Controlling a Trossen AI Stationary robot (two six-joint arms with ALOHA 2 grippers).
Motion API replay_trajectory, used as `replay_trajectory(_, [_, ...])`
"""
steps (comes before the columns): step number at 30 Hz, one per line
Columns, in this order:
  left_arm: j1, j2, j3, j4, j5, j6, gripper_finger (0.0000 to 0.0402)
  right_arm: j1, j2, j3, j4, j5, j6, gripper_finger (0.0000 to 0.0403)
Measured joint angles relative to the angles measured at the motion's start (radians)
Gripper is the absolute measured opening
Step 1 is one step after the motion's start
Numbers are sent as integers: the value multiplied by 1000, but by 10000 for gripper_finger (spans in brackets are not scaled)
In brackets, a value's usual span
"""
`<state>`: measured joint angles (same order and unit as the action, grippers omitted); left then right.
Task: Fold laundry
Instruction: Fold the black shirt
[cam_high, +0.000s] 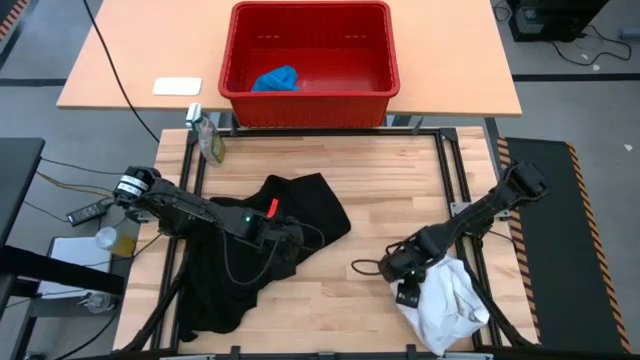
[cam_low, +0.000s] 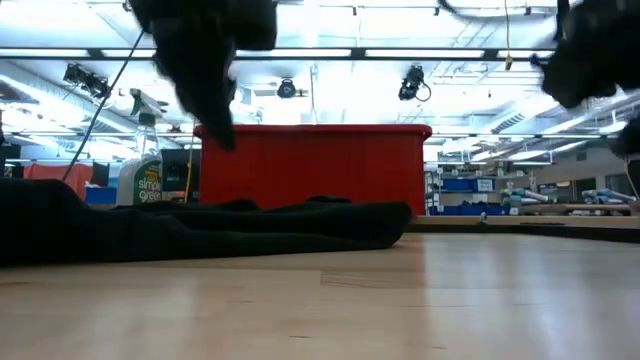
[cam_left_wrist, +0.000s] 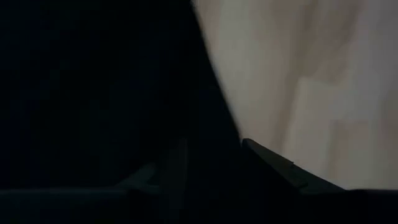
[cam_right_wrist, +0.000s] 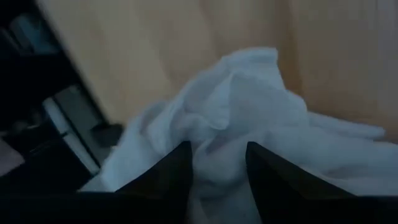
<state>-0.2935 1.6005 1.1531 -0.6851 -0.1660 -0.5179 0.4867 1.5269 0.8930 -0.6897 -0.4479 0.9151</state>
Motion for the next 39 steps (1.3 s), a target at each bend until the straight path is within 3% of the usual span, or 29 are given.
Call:
replay_trajectory(8, [15,-1,249,-331,-59,82,155,-159,-143,123,-32,401,-103,161])
replay_trajectory(12, [71,-2,279,-544,-84,51,155,-249,-196,167,12,497,-179,161])
replay_trajectory(18, [209,-1,159,-495,-78,126,155,-310,-223,179,122,533,-244,161])
replay_trajectory(25, [389,3,-9,-436,-49,11,164,-309,-211,179,130,522,-235,161])
replay_trajectory(34, [412,3,-111,-457,14,-49,241,-307,-205,179,128,522,-244,161])
replay_trajectory(39, [408,3,-188,-467,13,-83,245,-322,-204,179,131,523,-266,161])
